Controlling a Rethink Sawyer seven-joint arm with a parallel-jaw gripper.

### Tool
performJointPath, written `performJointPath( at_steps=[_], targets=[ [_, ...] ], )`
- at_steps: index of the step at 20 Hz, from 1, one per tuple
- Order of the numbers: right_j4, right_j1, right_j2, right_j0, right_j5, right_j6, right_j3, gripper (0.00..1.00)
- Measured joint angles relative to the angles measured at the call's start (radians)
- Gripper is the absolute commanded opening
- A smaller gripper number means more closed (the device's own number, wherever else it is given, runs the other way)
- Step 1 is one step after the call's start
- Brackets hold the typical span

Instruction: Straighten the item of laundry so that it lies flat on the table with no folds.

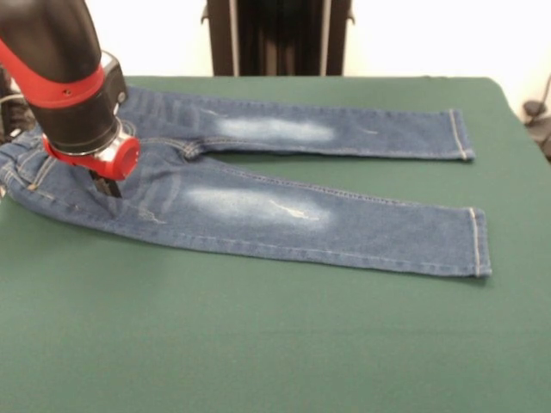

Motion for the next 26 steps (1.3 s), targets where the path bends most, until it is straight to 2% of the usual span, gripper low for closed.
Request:
performJointPath(
  at_steps=[26],
  targets=[
    [0.000, 0.006, 0.005, -0.002, 0.021, 0.000, -0.014, 0.00]
  ],
)
